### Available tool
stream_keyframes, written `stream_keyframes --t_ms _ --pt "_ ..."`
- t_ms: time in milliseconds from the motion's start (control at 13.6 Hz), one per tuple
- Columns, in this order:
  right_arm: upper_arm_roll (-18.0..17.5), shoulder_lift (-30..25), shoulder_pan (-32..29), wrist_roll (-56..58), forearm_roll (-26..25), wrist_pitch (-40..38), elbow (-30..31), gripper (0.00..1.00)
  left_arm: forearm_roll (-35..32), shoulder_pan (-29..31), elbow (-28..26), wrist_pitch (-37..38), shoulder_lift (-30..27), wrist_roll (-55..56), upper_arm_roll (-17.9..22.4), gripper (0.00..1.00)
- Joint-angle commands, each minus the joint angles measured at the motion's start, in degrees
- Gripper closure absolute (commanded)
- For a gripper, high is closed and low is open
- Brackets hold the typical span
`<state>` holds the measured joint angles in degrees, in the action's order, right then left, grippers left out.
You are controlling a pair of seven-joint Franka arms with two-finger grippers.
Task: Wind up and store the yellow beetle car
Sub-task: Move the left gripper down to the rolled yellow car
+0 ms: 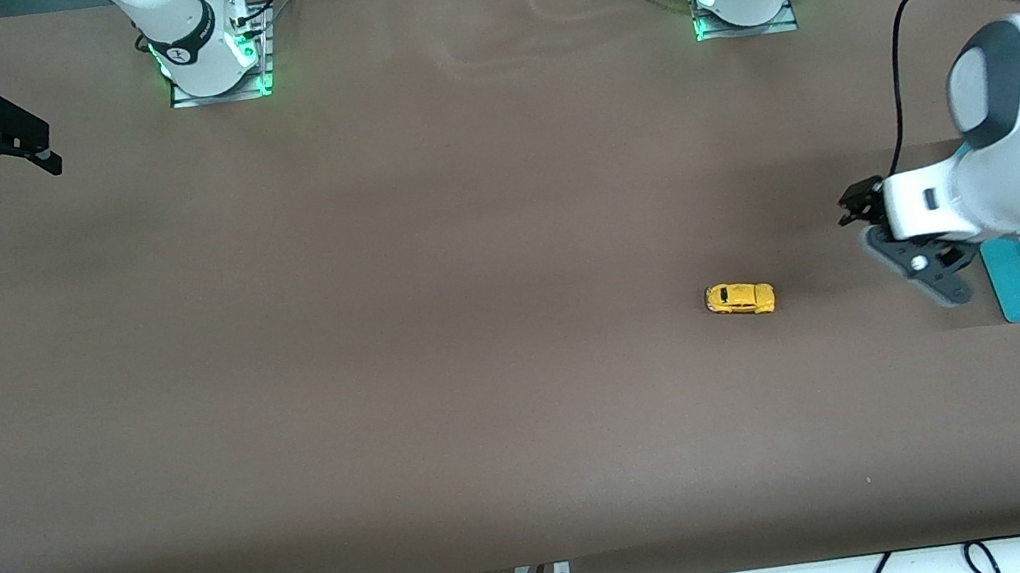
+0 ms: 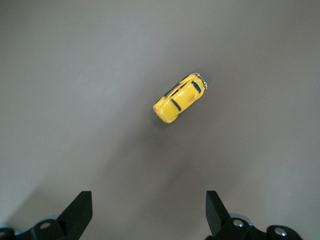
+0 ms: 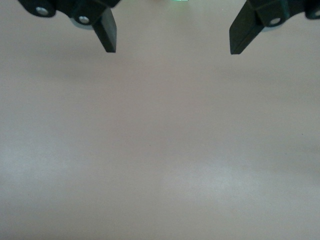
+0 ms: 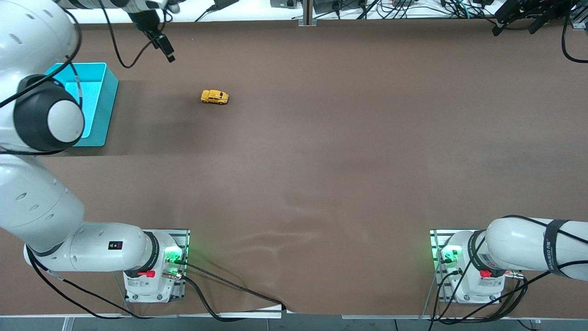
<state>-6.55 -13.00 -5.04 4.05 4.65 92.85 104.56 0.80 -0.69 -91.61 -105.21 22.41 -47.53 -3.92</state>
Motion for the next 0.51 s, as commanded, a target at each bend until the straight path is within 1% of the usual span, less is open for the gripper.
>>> stream_keyframes --t_ms 0,147,220,293,440 --pt "0.49 -0.71 0.74 -0.88 0.72 0.49 0.65 0.00 -1.41 -2.90 -3.46 -6.90 1.14 -9.74 -0.04 0.00" --pt "0.31 -0.71 0.65 -0.88 0.54 0.49 0.56 0.00 -1.50 -4.75 -8.73 -13.41 1.14 -14.67 -0.12 0.00" --pt "0.22 -0.71 0.48 -0.88 0.45 0.49 0.56 0.00 -2.72 -6.24 -11.11 -16.22 1.32 -17.83 -0.13 0.00" --pt "0.14 -0.71 0.47 -0.88 0.45 0.49 0.56 0.00 -5.86 -6.86 -12.53 -18.69 1.58 -19.95 -0.21 0.00" --pt "0.14 -0.71 0.56 -0.88 0.36 0.49 0.56 0.00 -6.77 -7.31 -13.59 -21.60 3.42 -20.93 -0.39 0.00"
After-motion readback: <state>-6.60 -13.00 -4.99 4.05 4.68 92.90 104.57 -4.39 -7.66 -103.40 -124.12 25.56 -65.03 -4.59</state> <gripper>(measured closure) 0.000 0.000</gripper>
